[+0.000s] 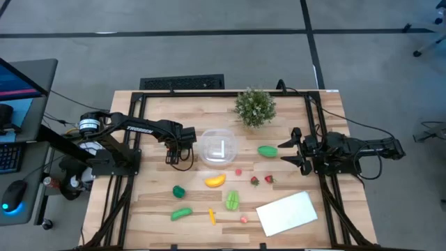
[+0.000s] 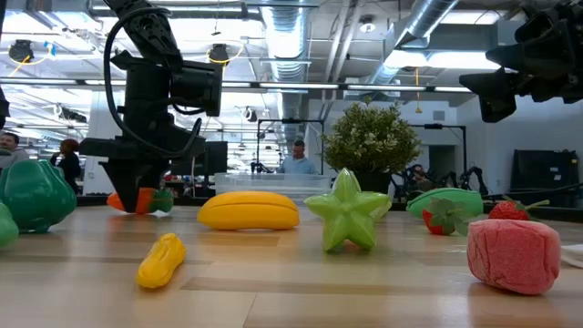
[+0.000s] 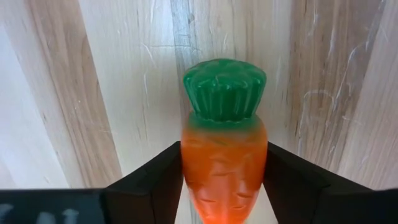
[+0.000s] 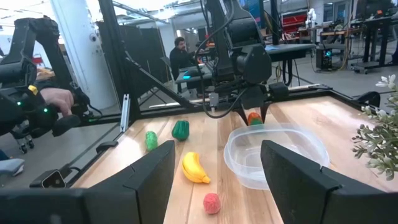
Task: Pick and placing Produce into tupperware
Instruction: Put the orange carrot into the transparent container
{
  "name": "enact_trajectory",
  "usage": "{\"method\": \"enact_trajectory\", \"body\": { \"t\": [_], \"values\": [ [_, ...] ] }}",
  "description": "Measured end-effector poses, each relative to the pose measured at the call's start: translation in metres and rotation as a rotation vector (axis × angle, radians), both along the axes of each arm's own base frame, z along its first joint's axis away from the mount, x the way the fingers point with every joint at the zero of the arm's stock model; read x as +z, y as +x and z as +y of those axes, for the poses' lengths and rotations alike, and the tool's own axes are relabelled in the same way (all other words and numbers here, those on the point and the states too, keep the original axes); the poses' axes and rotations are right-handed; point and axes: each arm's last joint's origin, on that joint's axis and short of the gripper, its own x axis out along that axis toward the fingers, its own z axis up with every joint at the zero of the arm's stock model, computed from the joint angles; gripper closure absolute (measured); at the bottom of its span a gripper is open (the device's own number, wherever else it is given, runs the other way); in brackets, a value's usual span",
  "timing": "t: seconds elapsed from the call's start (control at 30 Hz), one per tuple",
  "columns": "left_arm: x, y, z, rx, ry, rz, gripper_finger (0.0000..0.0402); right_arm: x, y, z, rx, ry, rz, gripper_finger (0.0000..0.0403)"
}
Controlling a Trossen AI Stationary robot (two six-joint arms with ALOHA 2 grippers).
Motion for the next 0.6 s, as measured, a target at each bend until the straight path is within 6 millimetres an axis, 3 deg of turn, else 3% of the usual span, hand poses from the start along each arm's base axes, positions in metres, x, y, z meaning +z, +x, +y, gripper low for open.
{"method": "enact_trajectory", "body": {
  "t": [0.23,0.6],
  "values": [
    [0.0004,0.0001,0.0,0.005,0.0,-0.001,0.0237,0.0,0.0,0.0,0.0,0.0,0.0,0.0171],
    [0.0004,0.0001,0.0,0.019,0.0,-0.003,0.0196,0.0,0.0,0.0,0.0,0.0,0.0,0.0171]
  ]
}}
